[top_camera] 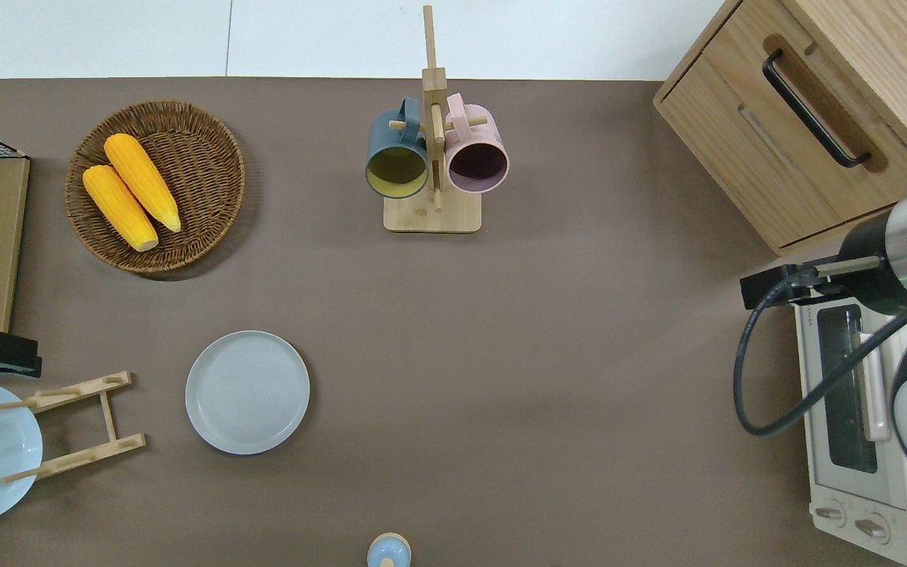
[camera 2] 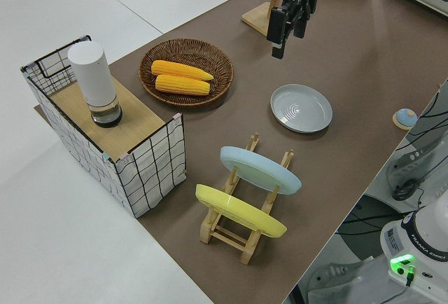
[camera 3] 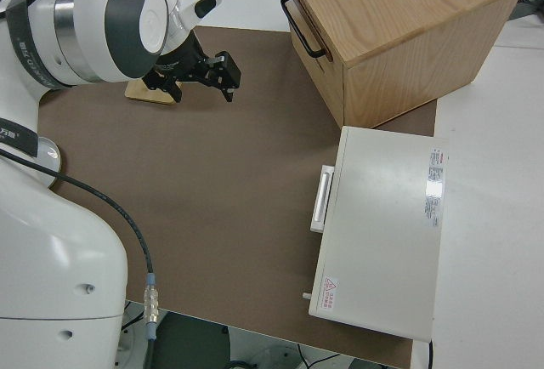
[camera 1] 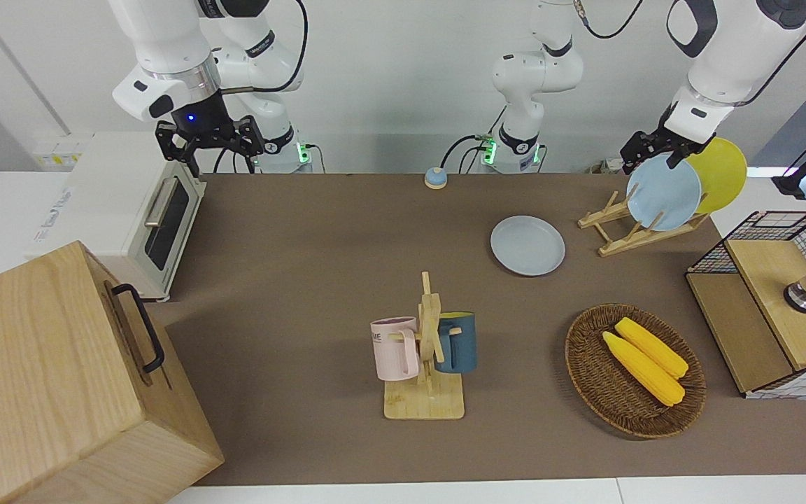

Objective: Pick gray plate from table and place it on lower plate rack with left arm

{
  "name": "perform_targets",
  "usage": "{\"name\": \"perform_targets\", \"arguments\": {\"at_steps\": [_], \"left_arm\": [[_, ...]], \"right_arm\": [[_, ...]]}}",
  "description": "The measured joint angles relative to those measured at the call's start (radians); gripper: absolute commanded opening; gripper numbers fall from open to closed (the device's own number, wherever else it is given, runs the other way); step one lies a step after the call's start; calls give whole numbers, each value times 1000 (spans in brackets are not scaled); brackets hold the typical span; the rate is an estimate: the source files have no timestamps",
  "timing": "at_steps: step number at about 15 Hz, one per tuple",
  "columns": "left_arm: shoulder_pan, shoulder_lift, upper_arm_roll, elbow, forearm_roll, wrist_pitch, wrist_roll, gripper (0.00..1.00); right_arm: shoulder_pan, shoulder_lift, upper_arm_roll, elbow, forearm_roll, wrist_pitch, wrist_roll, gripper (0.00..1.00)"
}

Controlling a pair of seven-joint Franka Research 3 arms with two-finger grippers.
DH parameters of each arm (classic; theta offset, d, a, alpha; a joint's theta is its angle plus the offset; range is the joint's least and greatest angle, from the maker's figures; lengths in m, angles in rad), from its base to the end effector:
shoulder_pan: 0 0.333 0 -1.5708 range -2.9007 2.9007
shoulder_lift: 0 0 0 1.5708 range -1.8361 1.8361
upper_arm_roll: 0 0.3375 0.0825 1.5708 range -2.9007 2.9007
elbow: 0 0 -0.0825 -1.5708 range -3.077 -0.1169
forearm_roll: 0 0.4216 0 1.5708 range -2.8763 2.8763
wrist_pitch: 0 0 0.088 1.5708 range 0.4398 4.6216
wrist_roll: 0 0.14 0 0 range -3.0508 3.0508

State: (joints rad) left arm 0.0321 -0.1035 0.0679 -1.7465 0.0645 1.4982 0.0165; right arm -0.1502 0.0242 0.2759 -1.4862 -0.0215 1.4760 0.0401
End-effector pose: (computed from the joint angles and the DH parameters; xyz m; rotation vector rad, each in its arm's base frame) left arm 0.5368 0.0649 0.5780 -3.0815 -0.1274 0.2288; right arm 0.5854 0.0687 0.6338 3.1209 0.1311 -0.0502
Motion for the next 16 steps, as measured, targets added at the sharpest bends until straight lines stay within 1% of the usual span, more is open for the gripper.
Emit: {"name": "perform_targets", "arguments": {"at_steps": [1, 3, 7, 16], "left_arm": [[0, 9, -1, 15, 0, 0, 0, 987], [0, 12, 0, 27, -3, 0, -79, 987], [0, 19, -2, 34, -6, 0, -135, 987], [-26, 38, -1, 28, -15, 6, -151, 987]], "right_arm": [[0, 0, 0, 0, 0, 0, 0, 983], [0, 0, 0, 0, 0, 0, 0, 983], [0, 0, 0, 0, 0, 0, 0, 983], [0, 0, 0, 0, 0, 0, 0, 983]]}}
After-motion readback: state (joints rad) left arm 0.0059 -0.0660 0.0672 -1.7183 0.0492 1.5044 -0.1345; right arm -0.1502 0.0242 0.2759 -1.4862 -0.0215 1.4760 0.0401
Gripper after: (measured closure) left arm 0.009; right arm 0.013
